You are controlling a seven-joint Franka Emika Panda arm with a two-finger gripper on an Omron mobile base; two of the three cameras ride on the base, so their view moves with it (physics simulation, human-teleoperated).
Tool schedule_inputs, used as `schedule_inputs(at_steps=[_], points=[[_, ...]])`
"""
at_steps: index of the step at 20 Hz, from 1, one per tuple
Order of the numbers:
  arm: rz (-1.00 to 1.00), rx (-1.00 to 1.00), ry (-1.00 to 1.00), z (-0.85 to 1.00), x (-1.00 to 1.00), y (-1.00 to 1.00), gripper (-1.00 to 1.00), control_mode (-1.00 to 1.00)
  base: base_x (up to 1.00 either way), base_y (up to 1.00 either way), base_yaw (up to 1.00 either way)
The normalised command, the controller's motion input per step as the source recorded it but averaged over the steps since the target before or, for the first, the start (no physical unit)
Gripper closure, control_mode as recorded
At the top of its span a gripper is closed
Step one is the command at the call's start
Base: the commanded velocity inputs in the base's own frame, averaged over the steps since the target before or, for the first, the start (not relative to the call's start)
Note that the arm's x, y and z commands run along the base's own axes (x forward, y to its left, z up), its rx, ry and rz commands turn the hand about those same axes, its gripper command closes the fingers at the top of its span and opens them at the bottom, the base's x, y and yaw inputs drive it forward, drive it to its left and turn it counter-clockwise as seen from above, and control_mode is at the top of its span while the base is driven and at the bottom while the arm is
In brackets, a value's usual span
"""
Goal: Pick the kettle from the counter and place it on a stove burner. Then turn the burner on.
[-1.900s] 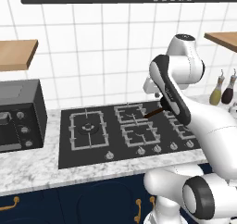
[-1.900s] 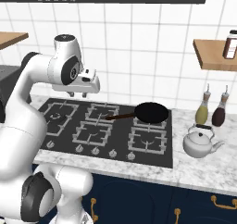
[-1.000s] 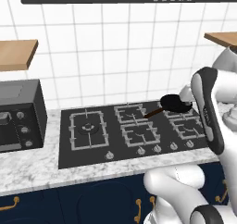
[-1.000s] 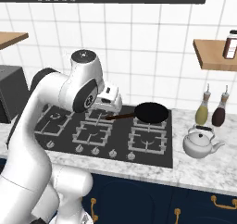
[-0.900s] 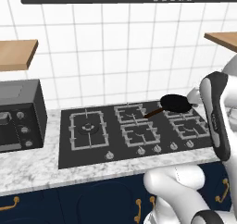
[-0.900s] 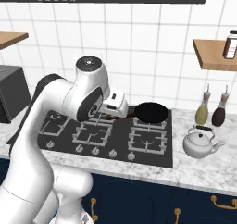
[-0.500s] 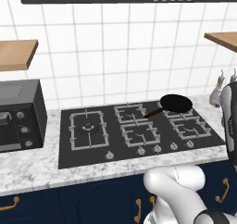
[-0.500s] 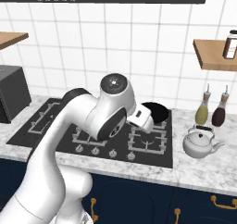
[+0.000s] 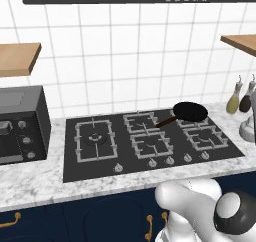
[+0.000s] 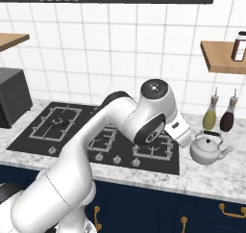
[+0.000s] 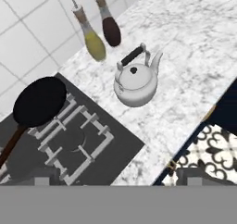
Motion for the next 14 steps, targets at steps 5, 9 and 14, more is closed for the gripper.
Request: schedule_inputs(at_steps=[5, 9, 14], points=[[-0.28, 0.03, 0.00, -0.03, 0.58, -0.99, -1.00, -1.00, 0.00, 0.00, 0.00], [0.01, 0.00, 0.01, -0.15, 0.61, -0.62, -1.00, -1.00, 0.00, 0.00, 0.00], [0.00, 0.00, 0.07, -0.33, 0.28, -0.36, -1.00, -1.00, 0.00, 0.00, 0.00]])
